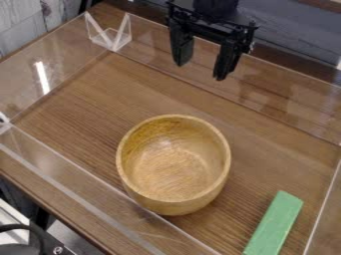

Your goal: Put the green block in the brown bowl

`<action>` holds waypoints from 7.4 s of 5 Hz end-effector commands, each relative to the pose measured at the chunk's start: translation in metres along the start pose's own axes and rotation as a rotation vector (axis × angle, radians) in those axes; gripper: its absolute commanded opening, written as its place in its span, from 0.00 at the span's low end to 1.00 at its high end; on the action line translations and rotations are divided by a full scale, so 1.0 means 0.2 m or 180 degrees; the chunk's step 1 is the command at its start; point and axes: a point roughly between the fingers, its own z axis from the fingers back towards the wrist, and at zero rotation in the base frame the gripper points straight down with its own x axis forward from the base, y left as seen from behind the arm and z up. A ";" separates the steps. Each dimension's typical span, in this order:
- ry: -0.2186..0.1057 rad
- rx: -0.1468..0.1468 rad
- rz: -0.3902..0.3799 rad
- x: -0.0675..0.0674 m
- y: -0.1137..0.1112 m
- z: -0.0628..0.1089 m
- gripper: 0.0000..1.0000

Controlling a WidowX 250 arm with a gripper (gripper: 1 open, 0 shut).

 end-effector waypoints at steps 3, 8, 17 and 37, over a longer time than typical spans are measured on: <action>0.0030 -0.0064 -0.0370 -0.29 -0.49 -0.18 1.00; -0.0229 -0.0110 -0.0516 -0.37 -0.71 -0.45 1.00; -0.0269 -0.0244 -0.0567 -0.34 -0.67 -0.44 1.00; -0.0834 -0.0254 -0.0105 -0.37 -0.49 0.16 0.00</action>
